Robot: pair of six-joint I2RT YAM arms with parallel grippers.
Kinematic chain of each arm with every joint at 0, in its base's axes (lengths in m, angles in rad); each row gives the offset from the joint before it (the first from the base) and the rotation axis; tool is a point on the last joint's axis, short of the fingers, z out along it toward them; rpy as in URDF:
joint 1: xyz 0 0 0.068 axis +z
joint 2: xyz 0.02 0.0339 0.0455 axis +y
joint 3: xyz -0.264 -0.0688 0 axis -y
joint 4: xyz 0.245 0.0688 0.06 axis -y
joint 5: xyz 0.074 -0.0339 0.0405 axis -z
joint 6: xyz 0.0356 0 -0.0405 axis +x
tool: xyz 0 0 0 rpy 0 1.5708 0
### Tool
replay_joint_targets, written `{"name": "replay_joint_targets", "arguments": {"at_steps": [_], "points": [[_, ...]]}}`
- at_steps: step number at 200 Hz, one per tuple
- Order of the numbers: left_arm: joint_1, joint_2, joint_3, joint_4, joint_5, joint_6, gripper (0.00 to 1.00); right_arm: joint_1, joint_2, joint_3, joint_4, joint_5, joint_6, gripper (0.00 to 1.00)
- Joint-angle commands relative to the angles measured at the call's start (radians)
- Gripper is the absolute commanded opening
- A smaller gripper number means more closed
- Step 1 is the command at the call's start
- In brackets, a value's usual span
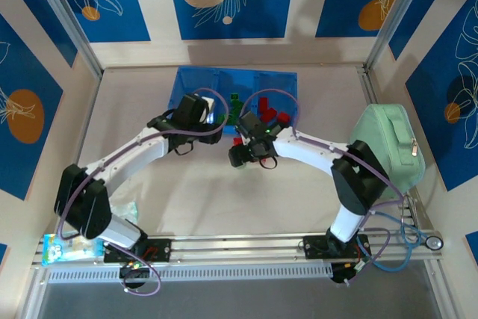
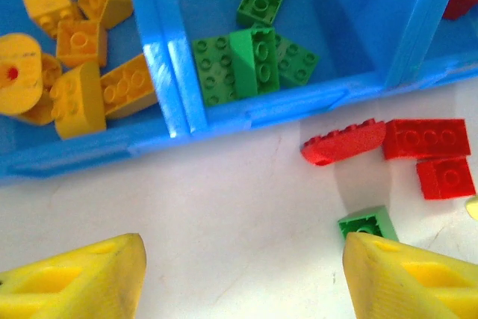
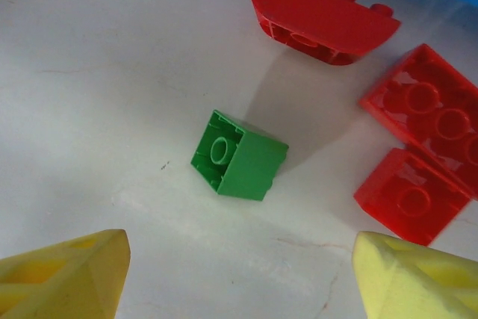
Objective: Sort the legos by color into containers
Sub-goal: Pick up the lego from the center of the table.
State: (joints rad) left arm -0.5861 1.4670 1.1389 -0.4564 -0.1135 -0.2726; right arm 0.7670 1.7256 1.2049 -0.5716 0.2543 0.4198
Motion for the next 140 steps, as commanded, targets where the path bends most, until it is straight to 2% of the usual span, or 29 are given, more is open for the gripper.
{"name": "replay_joint_targets", "arguments": {"at_steps": [1,62,140], "points": [[0.008,-0.072,-0.072,0.031,-0.026,-0.045,0.7,0.015,0.058,0.062,-0.061,-0.023,0.008,0.79],[0.008,-0.22,-0.283,0.068,-0.048,-0.134,0.7,0.02,0.172,0.141,-0.1,-0.042,0.037,0.79],[0.008,-0.331,-0.467,0.097,-0.038,-0.225,0.7,0.025,0.257,0.209,-0.123,-0.066,0.054,0.79]]}}
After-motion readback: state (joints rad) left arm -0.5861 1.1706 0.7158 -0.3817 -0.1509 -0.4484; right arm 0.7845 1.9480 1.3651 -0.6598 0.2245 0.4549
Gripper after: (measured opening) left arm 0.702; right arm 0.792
